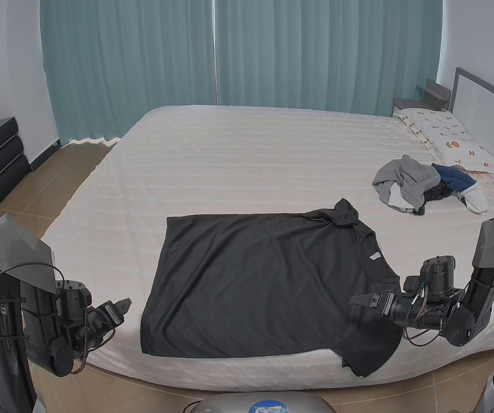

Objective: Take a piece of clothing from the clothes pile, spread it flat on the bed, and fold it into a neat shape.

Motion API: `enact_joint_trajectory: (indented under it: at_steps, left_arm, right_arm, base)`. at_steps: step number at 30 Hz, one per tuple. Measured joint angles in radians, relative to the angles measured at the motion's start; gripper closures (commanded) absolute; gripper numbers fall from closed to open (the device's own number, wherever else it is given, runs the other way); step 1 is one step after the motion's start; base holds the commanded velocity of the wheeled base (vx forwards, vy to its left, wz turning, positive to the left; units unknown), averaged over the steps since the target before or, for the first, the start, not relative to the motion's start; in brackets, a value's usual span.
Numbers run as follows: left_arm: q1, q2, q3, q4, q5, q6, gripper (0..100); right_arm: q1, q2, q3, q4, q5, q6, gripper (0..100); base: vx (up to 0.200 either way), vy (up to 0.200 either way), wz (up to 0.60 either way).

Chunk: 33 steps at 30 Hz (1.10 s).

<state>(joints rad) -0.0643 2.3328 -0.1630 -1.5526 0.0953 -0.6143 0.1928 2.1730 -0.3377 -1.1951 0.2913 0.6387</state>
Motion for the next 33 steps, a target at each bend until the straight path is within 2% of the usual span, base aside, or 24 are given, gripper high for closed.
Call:
enact_joint_trajectory:
  at_steps: [7,19,23,28,33]
  left_arm:
    - [-0.001,0.0,-0.009,0.0,-0.001,-0.001,0]
    - [-0.005,-0.005,-0.005,0.0,0.003,-0.02,0]
    - [-0.012,-0.032,-0.016,0.0,0.002,-0.054,0]
    - [-0.04,-0.059,-0.07,0.0,0.002,-0.063,0]
    - [-0.051,-0.06,-0.192,0.006,0.001,-0.058,0]
  right_arm:
    - [0.005,-0.013,-0.001,-0.021,-0.001,0.05,0]
    - [0.009,-0.011,-0.007,-0.021,0.001,0.061,0]
    - [0.015,-0.005,-0.01,-0.022,0.001,0.109,0]
    - [0.026,0.017,-0.028,-0.025,0.0,0.161,0]
    - [0.029,0.036,-0.038,-0.049,0.0,0.202,0]
  base:
    - [0.2,0.0,0.0]
    - [0.0,0.0,0.0]
    - [0.0,0.0,0.0]
    - [0.0,0.0,0.0]
    - [0.0,0.0,0.0]
